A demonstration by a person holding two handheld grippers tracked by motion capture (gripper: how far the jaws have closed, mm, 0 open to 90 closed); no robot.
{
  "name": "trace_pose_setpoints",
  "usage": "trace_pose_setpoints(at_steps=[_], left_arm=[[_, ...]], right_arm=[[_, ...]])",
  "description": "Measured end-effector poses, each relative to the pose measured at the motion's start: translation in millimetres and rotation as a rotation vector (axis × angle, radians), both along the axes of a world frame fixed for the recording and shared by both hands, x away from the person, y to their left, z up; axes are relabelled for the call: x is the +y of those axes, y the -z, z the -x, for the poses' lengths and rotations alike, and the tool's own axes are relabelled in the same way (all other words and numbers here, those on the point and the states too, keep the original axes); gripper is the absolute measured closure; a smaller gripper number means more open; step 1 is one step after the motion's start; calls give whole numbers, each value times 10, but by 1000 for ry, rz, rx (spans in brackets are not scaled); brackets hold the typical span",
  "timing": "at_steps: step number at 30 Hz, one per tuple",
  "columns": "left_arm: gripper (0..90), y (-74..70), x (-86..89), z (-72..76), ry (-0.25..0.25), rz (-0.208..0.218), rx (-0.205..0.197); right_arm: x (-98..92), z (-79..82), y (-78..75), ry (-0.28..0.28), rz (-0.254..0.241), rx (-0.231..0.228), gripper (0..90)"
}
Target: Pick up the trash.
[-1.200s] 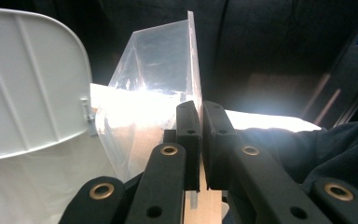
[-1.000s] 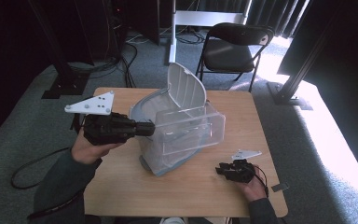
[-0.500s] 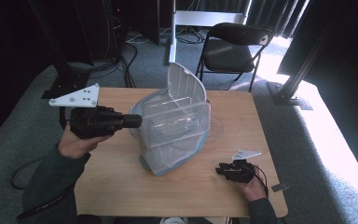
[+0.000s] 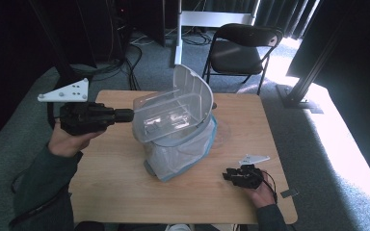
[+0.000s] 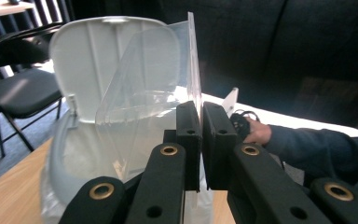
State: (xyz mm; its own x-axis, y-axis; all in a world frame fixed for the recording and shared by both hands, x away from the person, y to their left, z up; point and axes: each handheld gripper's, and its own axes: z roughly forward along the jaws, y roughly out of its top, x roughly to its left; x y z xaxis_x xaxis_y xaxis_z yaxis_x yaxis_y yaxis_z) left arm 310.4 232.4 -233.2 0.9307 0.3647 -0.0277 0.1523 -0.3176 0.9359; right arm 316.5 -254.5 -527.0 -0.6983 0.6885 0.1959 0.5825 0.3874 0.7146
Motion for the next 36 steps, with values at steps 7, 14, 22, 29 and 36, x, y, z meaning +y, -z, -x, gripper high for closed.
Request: trace_pose_setpoints(at_steps=[7,14,22,29,36], left_arm=[[866,10,84,-63,-48,2,4],[865,8,131,-124,-92,11,4],[747,48,79,-174,-111,48,2],[684,104,-18,-141,-103,31,4],[645,185,-39,-176,-133,40,5]], right_arm=[[1,1,0,-1,1,-1,657],[5,1,4,-3,0,-2,654],[17,2,11,-8,3,2,646],[21,2,15,-11,4,4,646],[7,8,9,-8,0,1,646]])
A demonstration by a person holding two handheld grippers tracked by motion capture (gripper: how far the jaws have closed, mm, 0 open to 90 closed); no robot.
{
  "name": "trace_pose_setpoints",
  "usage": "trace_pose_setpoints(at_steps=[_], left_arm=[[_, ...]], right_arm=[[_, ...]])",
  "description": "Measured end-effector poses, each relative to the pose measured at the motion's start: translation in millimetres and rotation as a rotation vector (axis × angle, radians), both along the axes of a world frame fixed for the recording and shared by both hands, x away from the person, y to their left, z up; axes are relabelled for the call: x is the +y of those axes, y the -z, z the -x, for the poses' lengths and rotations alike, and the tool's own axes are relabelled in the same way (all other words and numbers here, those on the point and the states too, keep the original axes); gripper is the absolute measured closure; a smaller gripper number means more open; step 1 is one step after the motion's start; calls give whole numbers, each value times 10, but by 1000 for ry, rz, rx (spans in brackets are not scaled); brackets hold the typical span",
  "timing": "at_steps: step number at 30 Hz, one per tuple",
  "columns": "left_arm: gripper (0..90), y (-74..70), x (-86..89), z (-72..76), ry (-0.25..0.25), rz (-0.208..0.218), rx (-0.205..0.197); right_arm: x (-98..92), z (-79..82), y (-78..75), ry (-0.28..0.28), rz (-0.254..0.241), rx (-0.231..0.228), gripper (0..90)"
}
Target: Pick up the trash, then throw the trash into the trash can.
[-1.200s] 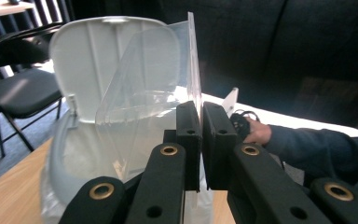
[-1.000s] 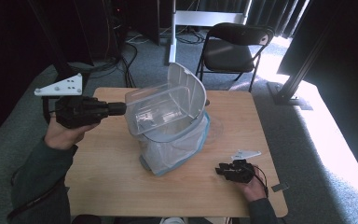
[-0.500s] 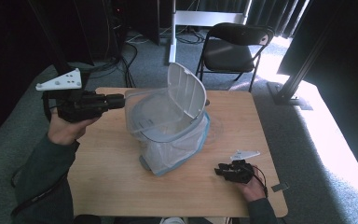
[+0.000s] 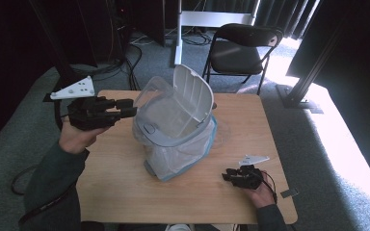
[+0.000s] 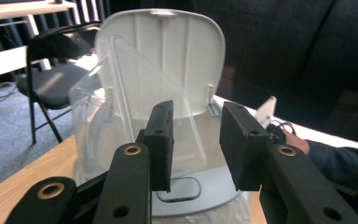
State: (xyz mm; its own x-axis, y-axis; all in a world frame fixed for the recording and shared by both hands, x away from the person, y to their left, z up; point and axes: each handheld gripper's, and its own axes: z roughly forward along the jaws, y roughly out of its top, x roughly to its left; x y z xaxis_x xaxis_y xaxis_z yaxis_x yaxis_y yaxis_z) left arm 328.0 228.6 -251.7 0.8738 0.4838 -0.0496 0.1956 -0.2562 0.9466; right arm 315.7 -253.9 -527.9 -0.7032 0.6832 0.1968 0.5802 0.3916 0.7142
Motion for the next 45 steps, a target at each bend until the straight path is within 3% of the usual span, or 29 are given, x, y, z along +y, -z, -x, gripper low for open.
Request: trace_pose_setpoints(at_steps=[8,14,22,36,40,45], left_arm=[[630,41,43,-10,-24,-8,5],[612,65,24,-12,-13,-2,6],[584,199,-76,-13,1,1,13],[550,548,-280,39,63,36,41],[533,687,-312,105,83,55,36],[530,880,-351,139,85,44,54]], right_arm=[[1,-3,-4,1,2,-1,646],[-5,-10,-5,9,1,-2,643],[-33,-29,-33,35,2,-16,614],[-88,-68,-67,114,4,-40,549],[-105,-134,-114,148,1,-56,518],[-117,-287,-189,196,-7,-81,503]])
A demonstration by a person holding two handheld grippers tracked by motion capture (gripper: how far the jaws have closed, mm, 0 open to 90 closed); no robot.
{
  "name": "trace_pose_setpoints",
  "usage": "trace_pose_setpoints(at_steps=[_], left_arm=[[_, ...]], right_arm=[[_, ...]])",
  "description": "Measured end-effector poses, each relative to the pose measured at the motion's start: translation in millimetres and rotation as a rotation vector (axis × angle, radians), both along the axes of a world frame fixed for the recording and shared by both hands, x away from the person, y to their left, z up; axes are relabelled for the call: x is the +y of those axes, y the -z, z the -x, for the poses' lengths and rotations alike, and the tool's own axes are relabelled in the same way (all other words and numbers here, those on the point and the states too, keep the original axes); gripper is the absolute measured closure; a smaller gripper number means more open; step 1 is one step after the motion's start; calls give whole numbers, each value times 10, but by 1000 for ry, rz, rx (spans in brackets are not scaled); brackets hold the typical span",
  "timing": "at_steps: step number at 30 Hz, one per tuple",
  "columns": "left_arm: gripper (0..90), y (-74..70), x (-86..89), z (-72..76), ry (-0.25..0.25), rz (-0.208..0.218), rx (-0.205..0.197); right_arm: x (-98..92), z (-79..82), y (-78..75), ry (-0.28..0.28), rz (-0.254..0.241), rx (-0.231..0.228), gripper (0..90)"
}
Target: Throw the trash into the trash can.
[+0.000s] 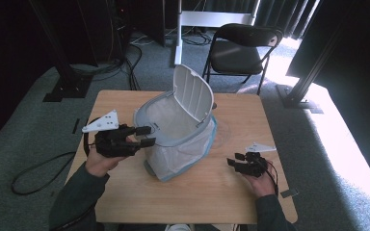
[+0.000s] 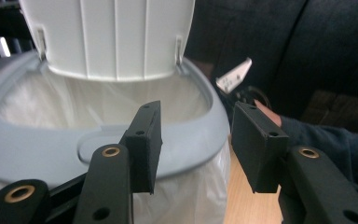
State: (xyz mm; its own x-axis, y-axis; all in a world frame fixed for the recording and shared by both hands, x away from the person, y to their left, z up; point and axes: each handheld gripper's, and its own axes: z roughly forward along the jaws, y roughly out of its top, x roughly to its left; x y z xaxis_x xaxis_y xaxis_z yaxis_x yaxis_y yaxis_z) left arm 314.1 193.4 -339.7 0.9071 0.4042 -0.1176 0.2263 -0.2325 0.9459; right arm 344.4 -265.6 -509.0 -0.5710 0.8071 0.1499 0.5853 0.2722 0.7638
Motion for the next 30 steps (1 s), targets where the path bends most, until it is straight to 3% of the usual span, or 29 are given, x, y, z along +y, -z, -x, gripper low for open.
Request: trace_pose_setpoints(at_steps=[6,19,25,30], left_arm=[[516,135,26,82,-3,21,-29],[516,136,263,167,-66,44,-51],[516,177,302,146,-75,40,-40],[516,191,299,137,-76,33,-38]], right_arm=[[5,-223,-77,52,-12,-17,498],[87,-706,-282,110,-7,-43,495],[98,-934,-277,124,-8,-7,495],[86,-1026,-195,121,-10,34,497]])
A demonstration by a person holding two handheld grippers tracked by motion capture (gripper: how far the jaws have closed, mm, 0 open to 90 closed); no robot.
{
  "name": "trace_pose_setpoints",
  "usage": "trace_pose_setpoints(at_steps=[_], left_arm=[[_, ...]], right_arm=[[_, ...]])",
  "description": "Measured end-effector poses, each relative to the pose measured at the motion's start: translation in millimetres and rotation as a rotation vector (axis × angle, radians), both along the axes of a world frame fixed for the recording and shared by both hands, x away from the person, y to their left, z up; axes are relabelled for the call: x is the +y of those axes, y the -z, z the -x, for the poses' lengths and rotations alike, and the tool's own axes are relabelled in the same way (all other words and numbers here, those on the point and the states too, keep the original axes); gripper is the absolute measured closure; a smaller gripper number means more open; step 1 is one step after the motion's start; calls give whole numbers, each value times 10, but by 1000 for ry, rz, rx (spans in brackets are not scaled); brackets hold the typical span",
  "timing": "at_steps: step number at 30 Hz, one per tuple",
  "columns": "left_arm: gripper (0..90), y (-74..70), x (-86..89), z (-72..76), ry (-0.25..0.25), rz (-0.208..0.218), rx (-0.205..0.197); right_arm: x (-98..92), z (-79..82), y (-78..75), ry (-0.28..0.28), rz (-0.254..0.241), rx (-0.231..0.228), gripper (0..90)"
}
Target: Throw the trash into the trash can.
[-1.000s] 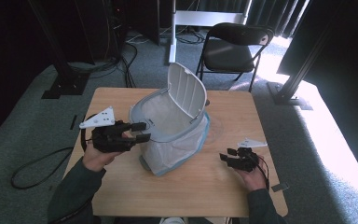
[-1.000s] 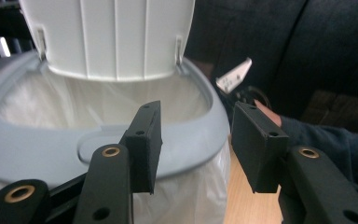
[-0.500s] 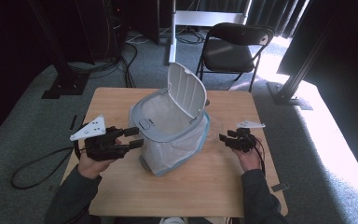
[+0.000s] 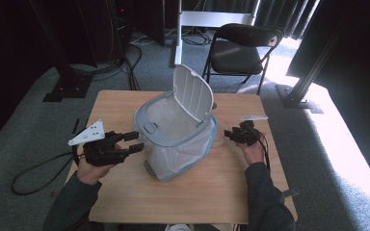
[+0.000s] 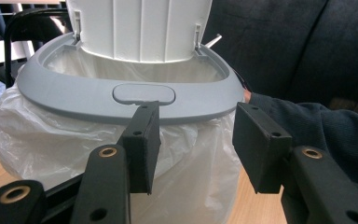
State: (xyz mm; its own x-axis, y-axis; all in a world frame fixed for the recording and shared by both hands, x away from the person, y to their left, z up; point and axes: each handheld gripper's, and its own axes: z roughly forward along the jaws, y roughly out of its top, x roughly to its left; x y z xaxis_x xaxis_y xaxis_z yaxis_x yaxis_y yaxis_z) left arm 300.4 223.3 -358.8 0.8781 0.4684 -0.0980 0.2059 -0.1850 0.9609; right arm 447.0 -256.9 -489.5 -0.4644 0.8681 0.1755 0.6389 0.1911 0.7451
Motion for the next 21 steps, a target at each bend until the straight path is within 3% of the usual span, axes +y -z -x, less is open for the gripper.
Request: trace_pose_setpoints(at_steps=[4,9,14,17,21], left_arm=[[515,2,-7,-5,3,-3,1],[511,-6,-16,-5,3,-4,-2],[510,-19,-17,-2,5,-6,-6],[508,-19,-17,-3,3,-5,-8],[508,-16,-16,-9,4,-1,-7]], right_arm=[[-32,2,13,-18,-51,24,538],[0,70,-5,-63,-38,23,548],[52,251,-28,-134,-19,9,551],[44,270,-72,-121,-8,-19,548],[-7,174,-118,-81,-43,-24,547]])
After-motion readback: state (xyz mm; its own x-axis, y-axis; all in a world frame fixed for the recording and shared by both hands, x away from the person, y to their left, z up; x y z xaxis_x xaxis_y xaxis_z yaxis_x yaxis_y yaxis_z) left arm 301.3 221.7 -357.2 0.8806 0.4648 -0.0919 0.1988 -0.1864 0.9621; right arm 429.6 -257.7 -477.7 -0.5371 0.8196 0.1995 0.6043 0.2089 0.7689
